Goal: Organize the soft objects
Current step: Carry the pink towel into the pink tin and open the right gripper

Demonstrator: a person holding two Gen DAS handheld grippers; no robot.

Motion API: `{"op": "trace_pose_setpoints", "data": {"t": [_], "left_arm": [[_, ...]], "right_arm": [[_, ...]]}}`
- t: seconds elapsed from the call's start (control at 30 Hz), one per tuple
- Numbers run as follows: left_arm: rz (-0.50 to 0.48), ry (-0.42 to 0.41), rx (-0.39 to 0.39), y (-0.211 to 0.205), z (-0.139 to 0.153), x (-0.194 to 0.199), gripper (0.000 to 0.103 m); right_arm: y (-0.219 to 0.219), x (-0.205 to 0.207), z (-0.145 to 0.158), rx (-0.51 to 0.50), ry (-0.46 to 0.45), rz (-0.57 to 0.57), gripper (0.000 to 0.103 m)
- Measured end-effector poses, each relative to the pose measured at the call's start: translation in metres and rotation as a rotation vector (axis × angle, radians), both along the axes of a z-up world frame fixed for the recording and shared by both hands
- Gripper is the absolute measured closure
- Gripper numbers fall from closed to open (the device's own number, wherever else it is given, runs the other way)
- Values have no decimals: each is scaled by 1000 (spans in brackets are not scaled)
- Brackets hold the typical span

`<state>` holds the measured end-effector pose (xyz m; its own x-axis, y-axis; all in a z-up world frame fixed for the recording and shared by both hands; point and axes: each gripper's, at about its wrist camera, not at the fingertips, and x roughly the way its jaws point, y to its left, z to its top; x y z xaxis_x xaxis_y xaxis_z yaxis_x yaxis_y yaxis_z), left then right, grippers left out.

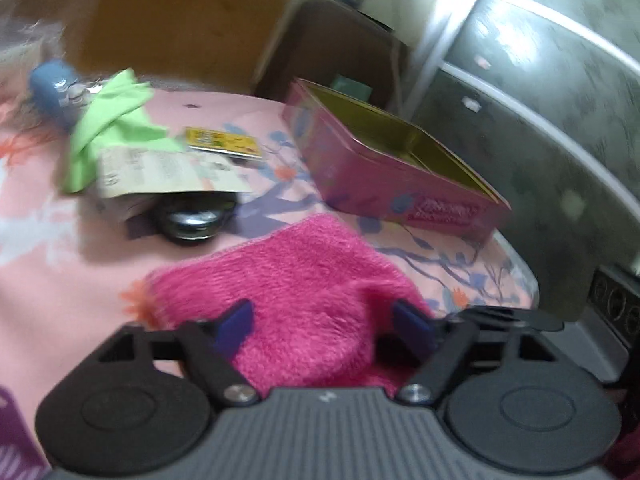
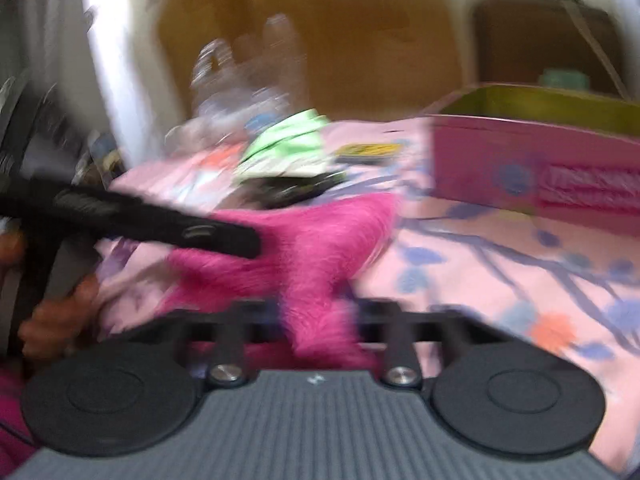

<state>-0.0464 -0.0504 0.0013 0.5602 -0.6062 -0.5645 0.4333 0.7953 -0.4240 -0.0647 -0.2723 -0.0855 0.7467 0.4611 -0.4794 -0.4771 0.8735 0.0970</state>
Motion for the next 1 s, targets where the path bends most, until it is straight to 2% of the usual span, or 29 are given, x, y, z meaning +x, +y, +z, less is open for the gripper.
{"op": "trace_pose_setpoints", "data": {"t": [0.03, 0.1, 0.17, 0.27, 0.4, 0.5, 0.57, 0.63, 0.67, 0.7, 0.73, 0.8, 0.83, 0.9, 1.0], "left_arm": [[-5, -33, 22, -6, 0, -4, 52], [-61, -6, 23, -17, 1, -1, 59], [-85, 10, -3, -25, 7, 5, 59], [-112, -37, -33, -38, 32, 19, 59], [-178, -148, -75, -74, 76, 43, 59], [-223, -249, -81, -112, 107, 61, 59], [-246, -298, -87, -139, 119, 76, 59], [-253, -320, -100, -161, 123, 91, 52], [-248, -324, -108, -171, 122, 99, 45], [-237, -319, -111, -180, 120, 108, 37], [-224, -307, -105, -189, 116, 116, 34], [-189, -272, -54, -204, 104, 131, 34], [-168, -254, -24, -206, 99, 136, 34], [-128, -200, 21, -201, 86, 141, 34], [-126, -181, -17, -168, 79, 128, 33]], "right_arm": [[7, -3, 1, -22, -33, 7, 83], [17, -5, 5, -96, -120, -13, 85], [19, -6, 13, -156, -225, -67, 85], [5, 3, 37, -118, -337, -163, 85], [-20, 21, 72, -105, -490, -310, 85], [-43, 40, 92, -90, -550, -411, 85], [-58, 56, 99, -94, -568, -464, 84], [-70, 74, 101, -107, -564, -505, 84], [-77, 84, 101, -120, -548, -522, 83], [-83, 95, 98, -141, -518, -535, 77], [-87, 107, 93, -172, -476, -548, 74], [-93, 129, 80, -244, -378, -600, 44], [-96, 131, 75, -262, -335, -630, 43], [-106, 125, 69, -213, -304, -654, 43], [-109, 96, 70, -93, -364, -683, 44]]}}
